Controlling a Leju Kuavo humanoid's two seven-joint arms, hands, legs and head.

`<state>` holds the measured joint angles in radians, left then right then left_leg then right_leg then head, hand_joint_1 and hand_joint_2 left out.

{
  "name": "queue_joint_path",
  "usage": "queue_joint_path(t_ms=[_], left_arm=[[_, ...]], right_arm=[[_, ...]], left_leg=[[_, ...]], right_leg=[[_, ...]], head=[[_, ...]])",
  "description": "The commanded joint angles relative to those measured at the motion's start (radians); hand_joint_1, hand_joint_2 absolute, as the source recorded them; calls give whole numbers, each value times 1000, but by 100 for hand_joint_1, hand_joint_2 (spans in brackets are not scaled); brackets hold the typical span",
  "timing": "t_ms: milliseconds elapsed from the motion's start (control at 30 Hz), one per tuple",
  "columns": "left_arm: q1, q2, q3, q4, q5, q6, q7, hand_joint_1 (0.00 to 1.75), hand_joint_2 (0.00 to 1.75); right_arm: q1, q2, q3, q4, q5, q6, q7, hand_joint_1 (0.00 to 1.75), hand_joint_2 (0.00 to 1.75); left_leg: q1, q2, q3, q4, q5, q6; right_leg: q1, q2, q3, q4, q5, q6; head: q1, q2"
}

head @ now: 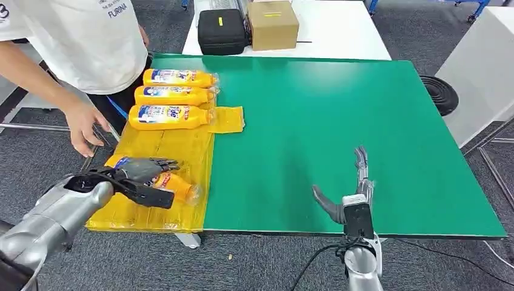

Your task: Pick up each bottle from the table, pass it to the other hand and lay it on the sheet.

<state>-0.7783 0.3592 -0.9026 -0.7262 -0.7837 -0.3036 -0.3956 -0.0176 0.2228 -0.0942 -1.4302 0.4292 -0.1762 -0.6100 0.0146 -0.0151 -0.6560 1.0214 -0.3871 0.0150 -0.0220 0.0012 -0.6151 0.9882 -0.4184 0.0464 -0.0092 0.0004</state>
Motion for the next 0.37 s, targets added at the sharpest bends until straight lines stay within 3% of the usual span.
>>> queue_joint_path(t_ms=[33,367], left_arm=[[-51,173,-110,-292,50,-114,32,0,0],[-74,307,-188,-447,100,-188,29,0,0]], right_arm=[[3,-3,-29,-6,-8,2,-1,0,175],[-10,4,-39,10,-5,5,-5,0,175]], left_leg=[[1,1,2,2,-3,0],[1,2,0,2,-3,0]], right_leg=[[2,-1,3,1,-3,-3],[2,1,0,1,-2,-3]], head=[[0,0],[0,0]])
